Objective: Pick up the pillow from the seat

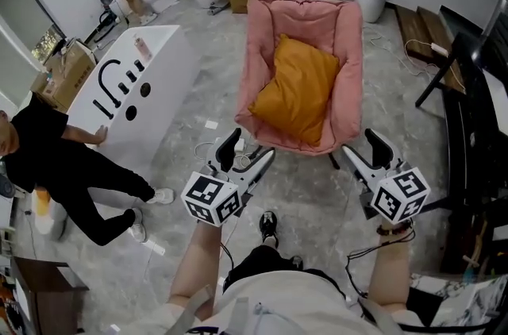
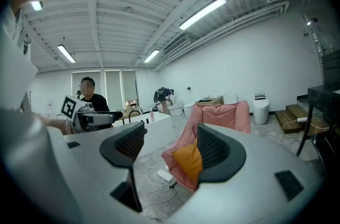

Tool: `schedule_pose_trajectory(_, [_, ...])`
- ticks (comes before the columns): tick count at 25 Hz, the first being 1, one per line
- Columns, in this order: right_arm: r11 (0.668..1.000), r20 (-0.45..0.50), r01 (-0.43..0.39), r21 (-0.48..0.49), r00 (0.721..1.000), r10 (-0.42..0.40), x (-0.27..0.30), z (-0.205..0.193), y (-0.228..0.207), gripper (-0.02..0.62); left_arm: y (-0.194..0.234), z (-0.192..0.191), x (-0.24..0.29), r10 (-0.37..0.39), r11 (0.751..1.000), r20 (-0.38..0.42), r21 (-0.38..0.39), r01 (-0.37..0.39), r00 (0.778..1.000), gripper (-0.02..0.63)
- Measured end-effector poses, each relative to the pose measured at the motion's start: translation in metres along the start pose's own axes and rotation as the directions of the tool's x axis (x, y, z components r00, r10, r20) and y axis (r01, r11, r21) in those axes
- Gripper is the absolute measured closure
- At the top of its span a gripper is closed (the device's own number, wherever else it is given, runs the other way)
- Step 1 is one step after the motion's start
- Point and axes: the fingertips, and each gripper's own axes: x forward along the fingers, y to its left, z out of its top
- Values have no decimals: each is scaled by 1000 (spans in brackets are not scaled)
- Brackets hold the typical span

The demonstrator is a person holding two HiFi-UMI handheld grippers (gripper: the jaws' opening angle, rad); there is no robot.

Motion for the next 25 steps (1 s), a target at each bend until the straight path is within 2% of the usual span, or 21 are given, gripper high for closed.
schedule_pose_trajectory(7, [999, -4, 45, 18, 999, -45, 72, 14, -29, 274, 64, -6, 50, -45, 999, -74, -15, 44, 996, 202])
schedule_pose_trajectory(12, [997, -6, 68, 46, 998, -68, 116, 23, -48, 261, 108, -3, 84, -76, 997, -98, -34, 73, 992, 170])
schedule_pose_trajectory(17, [992, -21, 94, 84, 995, -93, 148, 21, -56, 252, 135, -16, 110, -160, 987, -171, -61, 152, 972, 122])
schedule_pose_trajectory(20, [989, -34, 94, 116, 995, -91, 160, 15, -68, 238, 145, -24, 130, -184, 982, -197, -73, 172, 963, 90])
schedule_pose_trajectory(25, [978, -74, 119, 170, 991, -108, 177, -4, -106, 225, 157, -44, 161, -207, 977, -250, -104, 186, 946, 72])
